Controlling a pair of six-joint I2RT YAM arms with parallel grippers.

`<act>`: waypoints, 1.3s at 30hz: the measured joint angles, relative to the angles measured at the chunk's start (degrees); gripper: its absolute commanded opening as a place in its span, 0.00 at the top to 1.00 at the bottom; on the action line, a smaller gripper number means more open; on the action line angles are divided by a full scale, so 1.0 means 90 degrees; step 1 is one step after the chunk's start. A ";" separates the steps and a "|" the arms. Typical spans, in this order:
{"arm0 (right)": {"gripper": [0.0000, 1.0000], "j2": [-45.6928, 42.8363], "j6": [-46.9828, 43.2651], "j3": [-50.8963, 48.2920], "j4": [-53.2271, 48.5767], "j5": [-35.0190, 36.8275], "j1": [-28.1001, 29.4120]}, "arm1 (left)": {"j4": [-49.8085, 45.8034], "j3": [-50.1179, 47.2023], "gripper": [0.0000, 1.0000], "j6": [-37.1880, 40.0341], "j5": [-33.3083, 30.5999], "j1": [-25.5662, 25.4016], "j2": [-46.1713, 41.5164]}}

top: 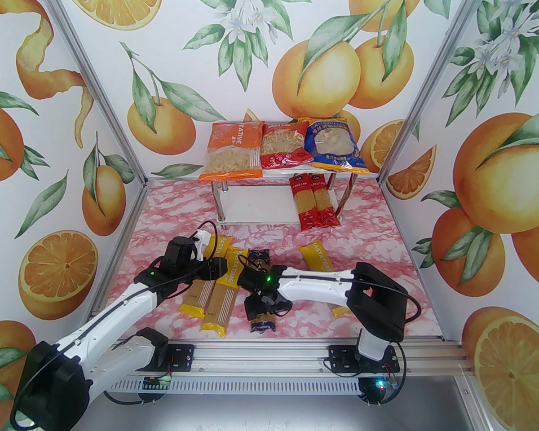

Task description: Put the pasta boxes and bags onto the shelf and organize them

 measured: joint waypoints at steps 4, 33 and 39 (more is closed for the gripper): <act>0.02 -0.0002 -0.0029 0.0007 0.0019 -0.0007 0.0000 | 0.0024 0.0015 0.32 0.0002 0.0032 -0.0002 0.0151; 0.24 0.0418 -0.0024 0.0461 -0.0180 -0.0024 -0.0012 | 0.0117 0.0085 0.31 0.0102 0.0124 0.0136 0.0459; 0.60 0.0372 0.0049 0.0418 -0.0160 -0.0029 -0.0029 | 0.0117 0.0085 0.31 0.0107 0.0138 0.0168 0.0464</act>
